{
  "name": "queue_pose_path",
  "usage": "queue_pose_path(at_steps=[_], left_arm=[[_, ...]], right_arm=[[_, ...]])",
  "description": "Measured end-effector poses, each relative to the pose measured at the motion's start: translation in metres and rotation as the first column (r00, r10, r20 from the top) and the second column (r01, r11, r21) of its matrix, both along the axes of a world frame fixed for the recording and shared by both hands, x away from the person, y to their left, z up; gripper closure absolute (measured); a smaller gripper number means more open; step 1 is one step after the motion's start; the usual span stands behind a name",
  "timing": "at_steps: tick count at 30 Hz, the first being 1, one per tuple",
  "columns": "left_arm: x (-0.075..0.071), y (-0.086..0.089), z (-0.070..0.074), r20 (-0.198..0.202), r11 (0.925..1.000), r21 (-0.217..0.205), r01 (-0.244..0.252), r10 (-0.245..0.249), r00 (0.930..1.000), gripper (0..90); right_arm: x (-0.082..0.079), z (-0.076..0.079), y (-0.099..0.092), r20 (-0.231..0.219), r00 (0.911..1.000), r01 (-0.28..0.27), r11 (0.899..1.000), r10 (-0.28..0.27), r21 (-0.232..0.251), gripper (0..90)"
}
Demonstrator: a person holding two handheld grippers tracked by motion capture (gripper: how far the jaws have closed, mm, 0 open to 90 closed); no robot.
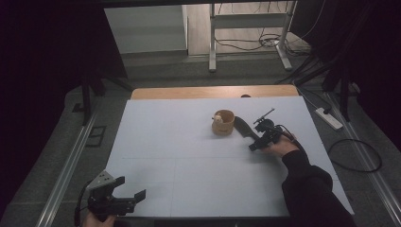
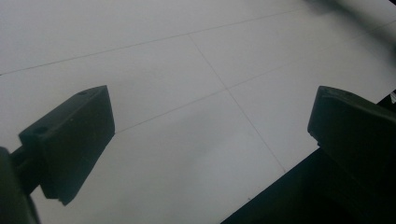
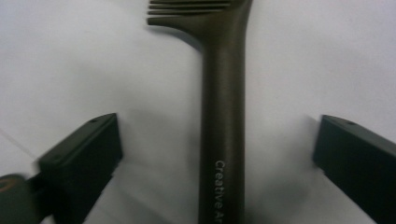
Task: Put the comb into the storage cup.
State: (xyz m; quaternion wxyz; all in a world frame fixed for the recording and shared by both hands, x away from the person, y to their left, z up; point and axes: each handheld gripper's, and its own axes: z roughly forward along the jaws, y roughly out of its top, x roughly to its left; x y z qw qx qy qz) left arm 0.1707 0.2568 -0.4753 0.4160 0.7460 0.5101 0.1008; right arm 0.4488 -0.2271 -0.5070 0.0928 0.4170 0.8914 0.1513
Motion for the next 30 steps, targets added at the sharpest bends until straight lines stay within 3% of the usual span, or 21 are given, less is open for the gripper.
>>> queue_pose_path(at_steps=[1,8,15,18,30], left_arm=[[0.0,0.0,0.0,0.0,1.0,0.0,0.0,0.0,1.0,1.3],[0.0,-0.001,0.0,0.0,1.0,0.004,0.001,-0.001,1.0,1.3],[0.0,-0.001,0.0,-0.001,1.0,0.005,0.002,-0.002,1.0,1.3],[0.0,-0.001,0.0,0.0,1.0,0.006,0.002,-0.002,1.0,1.3],[0.0,-0.001,0.0,0.0,1.0,0.008,0.001,-0.001,1.0,1.3]], right_arm=[[0.0,0.0,0.0,0.0,1.0,0.0,1.0,0.0,0.0,8.5],[-0.002,0.009,0.003,0.011,0.9995,-0.028,1.0,0.028,0.01,43.1],[-0.001,0.011,0.003,0.008,0.9996,-0.028,0.999,0.028,0.02,70.0],[-0.001,0.011,0.001,0.001,1.0,0.006,0.999,-0.006,0.042,71.8],[-0.001,0.011,-0.002,-0.002,0.9984,0.056,0.995,-0.056,0.078,72.5]])
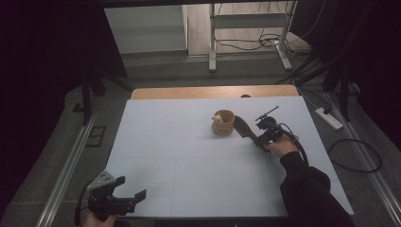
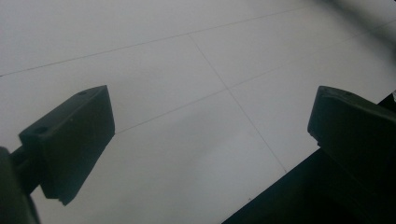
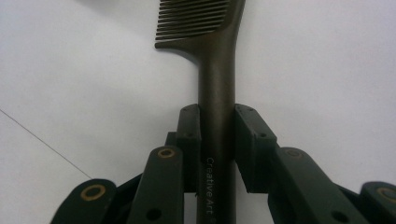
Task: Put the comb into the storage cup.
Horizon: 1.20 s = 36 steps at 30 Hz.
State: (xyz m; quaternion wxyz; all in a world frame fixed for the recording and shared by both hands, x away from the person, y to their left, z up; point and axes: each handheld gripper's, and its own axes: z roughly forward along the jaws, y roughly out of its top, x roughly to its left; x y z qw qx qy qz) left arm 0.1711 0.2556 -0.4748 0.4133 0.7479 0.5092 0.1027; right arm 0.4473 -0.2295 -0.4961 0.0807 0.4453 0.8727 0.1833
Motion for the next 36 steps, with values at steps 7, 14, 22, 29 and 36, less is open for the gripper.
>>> queue_pose_path(at_steps=[7,14,22,29,36], left_arm=[[-0.001,-0.001,0.001,0.015,0.9998,0.001,0.019,-0.019,0.9997,0.5],[-0.001,-0.003,0.004,0.056,0.9991,-0.013,0.04,-0.04,0.9977,0.0],[0.005,-0.011,0.005,0.078,0.9948,0.022,0.1,-0.101,0.9918,0.0],[0.014,-0.021,0.008,0.087,0.9939,0.042,0.102,-0.105,0.9906,0.0],[0.025,-0.031,0.012,0.096,0.9912,0.056,0.12,-0.125,0.9875,0.0]], right_arm=[[-0.002,0.001,-0.005,0.006,0.9998,0.019,1.0,-0.019,0.014,72.5],[-0.006,0.006,-0.013,0.037,0.9988,0.03,0.999,-0.032,0.045,72.4],[-0.011,0.015,-0.02,0.082,0.9957,0.039,0.997,-0.044,0.067,72.4],[-0.016,0.02,-0.026,0.118,0.9922,0.031,0.995,-0.042,0.092,72.4],[-0.023,0.025,-0.032,0.152,0.9873,0.029,0.993,-0.045,0.111,72.4]])
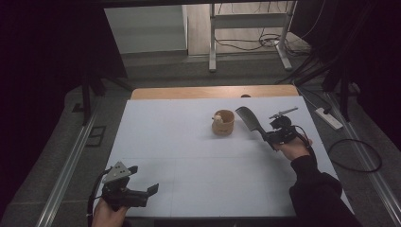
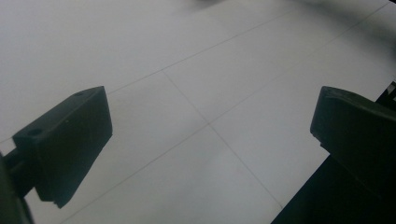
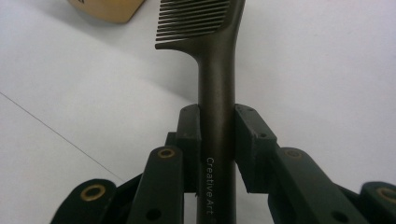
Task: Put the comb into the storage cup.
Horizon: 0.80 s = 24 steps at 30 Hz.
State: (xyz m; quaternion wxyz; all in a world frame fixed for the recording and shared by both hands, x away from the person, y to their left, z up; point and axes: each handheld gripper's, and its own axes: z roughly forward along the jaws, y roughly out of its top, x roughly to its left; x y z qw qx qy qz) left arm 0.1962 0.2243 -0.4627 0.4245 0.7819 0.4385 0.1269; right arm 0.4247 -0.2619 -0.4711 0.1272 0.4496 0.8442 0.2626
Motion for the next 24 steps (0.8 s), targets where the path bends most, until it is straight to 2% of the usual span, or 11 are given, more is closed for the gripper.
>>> queue_pose_path(at_steps=[9,11,17,24], left_arm=[[0.019,-0.013,0.005,0.007,0.9999,0.007,0.015,-0.015,0.9999,0.0],[0.025,-0.016,0.007,0.007,0.9994,0.021,0.027,-0.027,0.9996,0.0],[0.037,-0.023,0.011,0.013,0.9988,0.027,0.04,-0.041,0.9991,0.0],[0.053,-0.034,0.015,0.002,0.9979,0.023,0.061,-0.061,0.9981,0.0]], right_arm=[[-0.01,0.009,-0.007,0.042,0.9991,-0.002,1.0,0.001,0.022,72.4],[-0.013,0.011,-0.008,0.055,0.9985,-0.003,1.0,0.002,0.029,72.4],[-0.022,0.015,-0.01,0.08,0.9967,-0.021,0.999,0.018,0.041,72.4],[-0.034,0.019,-0.01,0.106,0.9935,-0.045,0.998,0.04,0.053,72.4]])
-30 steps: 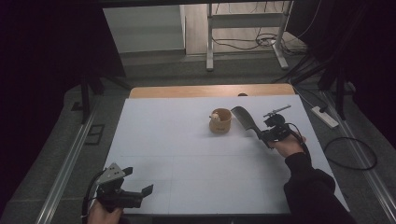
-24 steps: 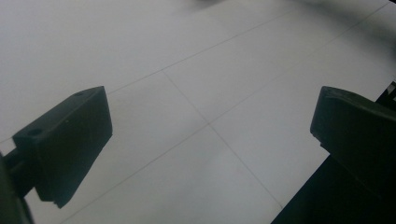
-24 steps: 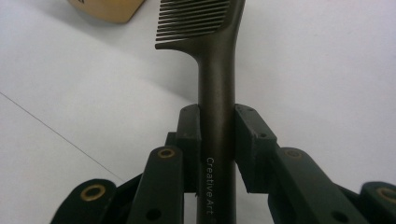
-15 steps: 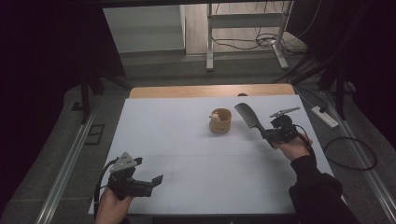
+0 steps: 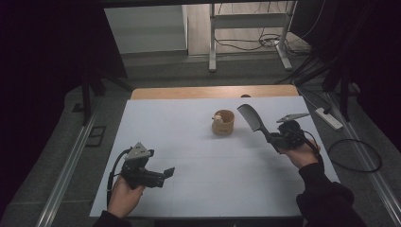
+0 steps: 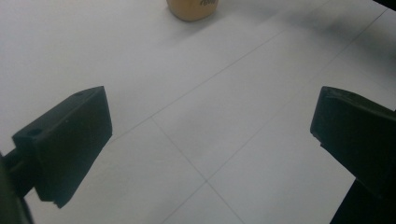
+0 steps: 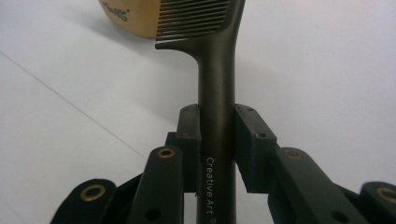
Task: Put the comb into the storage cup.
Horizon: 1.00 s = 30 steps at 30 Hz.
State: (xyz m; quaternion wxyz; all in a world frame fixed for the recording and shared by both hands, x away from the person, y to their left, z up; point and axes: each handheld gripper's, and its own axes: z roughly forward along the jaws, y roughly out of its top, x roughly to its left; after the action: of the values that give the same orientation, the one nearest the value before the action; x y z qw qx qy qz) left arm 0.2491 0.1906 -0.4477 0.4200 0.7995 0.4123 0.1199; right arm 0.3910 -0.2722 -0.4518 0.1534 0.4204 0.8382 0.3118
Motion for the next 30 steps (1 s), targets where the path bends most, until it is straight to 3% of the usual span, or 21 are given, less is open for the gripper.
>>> queue_pose_path(at_steps=[16,30], left_arm=[[0.033,-0.019,0.015,-0.005,0.9977,-0.067,0.006,-0.006,1.0,0.0],[0.057,-0.039,0.025,0.003,0.9907,-0.104,0.088,-0.088,0.9961,0.0]], right_arm=[[-0.028,0.008,0.002,0.062,0.9961,-0.064,0.998,0.063,0.017,72.4],[-0.058,0.013,0.002,0.116,0.9832,-0.145,0.989,0.141,0.026,72.4]])
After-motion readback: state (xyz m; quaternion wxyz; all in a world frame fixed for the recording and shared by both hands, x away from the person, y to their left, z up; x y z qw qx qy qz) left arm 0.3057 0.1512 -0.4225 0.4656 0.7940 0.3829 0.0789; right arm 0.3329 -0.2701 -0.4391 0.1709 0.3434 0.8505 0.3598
